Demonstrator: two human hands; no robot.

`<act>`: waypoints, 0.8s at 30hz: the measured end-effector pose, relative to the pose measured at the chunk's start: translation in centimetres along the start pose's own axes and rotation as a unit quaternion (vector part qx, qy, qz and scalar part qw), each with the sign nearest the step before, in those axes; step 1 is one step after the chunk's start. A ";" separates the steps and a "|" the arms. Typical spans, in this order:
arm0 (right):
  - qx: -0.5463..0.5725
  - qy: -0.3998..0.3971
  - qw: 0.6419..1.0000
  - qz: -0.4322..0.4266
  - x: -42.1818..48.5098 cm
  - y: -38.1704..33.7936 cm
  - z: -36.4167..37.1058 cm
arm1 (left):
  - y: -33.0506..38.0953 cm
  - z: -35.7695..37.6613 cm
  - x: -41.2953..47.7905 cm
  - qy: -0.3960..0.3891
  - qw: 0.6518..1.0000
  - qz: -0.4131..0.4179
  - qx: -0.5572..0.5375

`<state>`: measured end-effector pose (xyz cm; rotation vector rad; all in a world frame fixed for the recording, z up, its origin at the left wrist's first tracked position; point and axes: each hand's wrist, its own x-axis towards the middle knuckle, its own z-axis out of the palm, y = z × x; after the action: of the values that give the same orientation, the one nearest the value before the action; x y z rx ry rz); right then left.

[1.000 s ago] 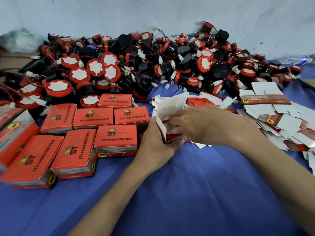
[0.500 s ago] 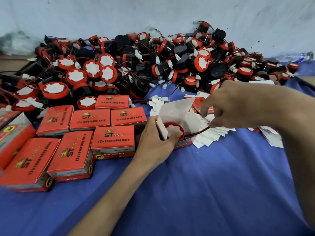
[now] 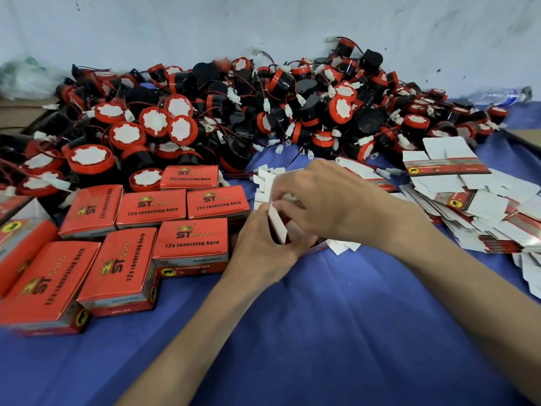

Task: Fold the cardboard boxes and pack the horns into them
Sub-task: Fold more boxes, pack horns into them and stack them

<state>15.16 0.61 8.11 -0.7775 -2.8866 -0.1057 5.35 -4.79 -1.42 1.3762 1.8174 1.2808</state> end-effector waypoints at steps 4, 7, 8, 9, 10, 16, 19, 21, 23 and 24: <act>-0.016 -0.017 1.000 -0.005 -0.2 0.0 0.0 | -0.1 -0.1 0.0 0.000 1.000 0.010 -0.004; -0.044 -0.008 0.999 0.023 -0.6 1.2 -1.2 | -0.3 0.0 -0.2 -0.002 1.000 0.008 0.002; -0.063 0.003 0.998 0.027 -0.7 1.5 -1.4 | -0.3 0.0 -0.3 0.000 1.000 0.006 0.005; -0.081 0.010 0.996 0.022 -0.7 1.6 -1.5 | -0.4 0.0 -0.3 0.000 1.000 0.006 0.006; -0.095 0.010 0.995 0.012 -0.6 1.5 -1.3 | -0.5 0.0 -0.2 -0.001 1.000 0.007 0.004; -0.072 -0.083 0.990 -0.088 0.4 0.0 1.2 | -0.8 0.3 0.3 -0.006 1.000 0.021 0.018; 0.040 -0.158 0.983 -0.084 0.3 0.5 0.8 | -0.8 -0.1 0.1 -0.003 1.000 0.018 -0.008; 0.085 -0.218 0.969 -0.081 0.2 1.0 0.2 | -0.3 -0.4 -0.2 -0.009 0.999 0.033 -0.020; 0.094 -0.259 0.959 -0.071 0.3 1.0 0.1 | 0.0 -0.6 -0.3 -0.014 0.999 0.045 -0.025; 0.093 -0.270 0.956 -0.061 0.3 0.9 0.2 | -0.1 -0.6 -0.3 -0.013 0.998 0.046 -0.030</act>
<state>15.35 1.61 8.04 -0.6749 -3.3830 0.4280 4.96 -5.31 -1.31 1.4521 1.7032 1.3460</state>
